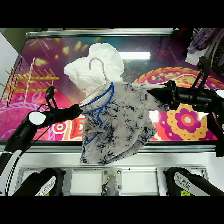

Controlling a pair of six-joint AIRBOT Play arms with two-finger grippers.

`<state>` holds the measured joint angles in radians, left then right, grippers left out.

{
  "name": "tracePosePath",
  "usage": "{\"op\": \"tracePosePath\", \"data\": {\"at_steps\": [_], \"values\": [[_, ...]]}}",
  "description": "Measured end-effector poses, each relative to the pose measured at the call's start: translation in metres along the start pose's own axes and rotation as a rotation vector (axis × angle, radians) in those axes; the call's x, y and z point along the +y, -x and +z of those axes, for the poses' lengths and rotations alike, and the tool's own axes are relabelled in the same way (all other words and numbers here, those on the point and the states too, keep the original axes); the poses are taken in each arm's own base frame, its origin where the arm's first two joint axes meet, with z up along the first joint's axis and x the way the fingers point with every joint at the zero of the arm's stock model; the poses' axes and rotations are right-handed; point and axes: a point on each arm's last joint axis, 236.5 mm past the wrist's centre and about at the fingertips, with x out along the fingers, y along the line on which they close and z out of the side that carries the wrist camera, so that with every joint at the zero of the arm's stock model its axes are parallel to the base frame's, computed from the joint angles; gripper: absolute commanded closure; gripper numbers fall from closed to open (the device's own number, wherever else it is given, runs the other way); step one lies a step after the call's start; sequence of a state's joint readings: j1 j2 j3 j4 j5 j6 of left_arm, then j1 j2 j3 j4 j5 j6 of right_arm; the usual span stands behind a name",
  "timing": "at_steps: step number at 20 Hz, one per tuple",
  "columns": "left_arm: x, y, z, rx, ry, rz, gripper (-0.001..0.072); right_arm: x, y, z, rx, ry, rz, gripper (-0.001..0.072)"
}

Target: Fold the clothes and pants, and hang the long-sleeved shirts on hangers.

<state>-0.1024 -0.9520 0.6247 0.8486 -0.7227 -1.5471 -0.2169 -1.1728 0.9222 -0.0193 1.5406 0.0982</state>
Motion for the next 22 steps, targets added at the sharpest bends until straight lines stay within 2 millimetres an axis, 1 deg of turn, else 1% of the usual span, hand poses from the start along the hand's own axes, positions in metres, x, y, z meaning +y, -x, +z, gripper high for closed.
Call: {"op": "tracePosePath", "data": {"at_steps": [4, 9, 12, 15, 18, 20, 22], "values": [[-0.012, 0.022, 0.029, -0.027, -0.075, -0.004, 0.0695, 0.0, 0.0, -0.011, 0.045, 0.002, 0.002, 0.0707], [-0.033, 0.06, 0.058, -0.039, -0.24, 0.042, 0.0695, 0.005, 0.001, -0.017, 0.072, 0.023, 0.021, 0.0708], [-0.042, 0.081, 0.073, -0.055, -0.321, 0.081, 0.0695, 0.007, 0.001, -0.02, 0.083, 0.028, 0.032, 0.0708], [-0.049, 0.099, 0.083, -0.067, -0.375, 0.113, 0.0695, 0.007, 0.0, -0.02, 0.083, 0.033, 0.031, 0.0708], [-0.065, 0.12, 0.095, -0.1, -0.417, 0.113, 0.0695, 0.008, 0.0, -0.019, 0.047, 0.018, 0.034, 0.0708], [-0.081, 0.137, 0.103, -0.126, -0.45, 0.106, 0.0695, 0.009, -0.002, -0.014, -0.026, 0.005, 0.043, 0.0708], [-0.099, 0.15, 0.104, -0.138, -0.488, 0.088, 0.0695, 0.012, -0.007, -0.01, -0.1, -0.007, 0.053, 0.0708]]}}
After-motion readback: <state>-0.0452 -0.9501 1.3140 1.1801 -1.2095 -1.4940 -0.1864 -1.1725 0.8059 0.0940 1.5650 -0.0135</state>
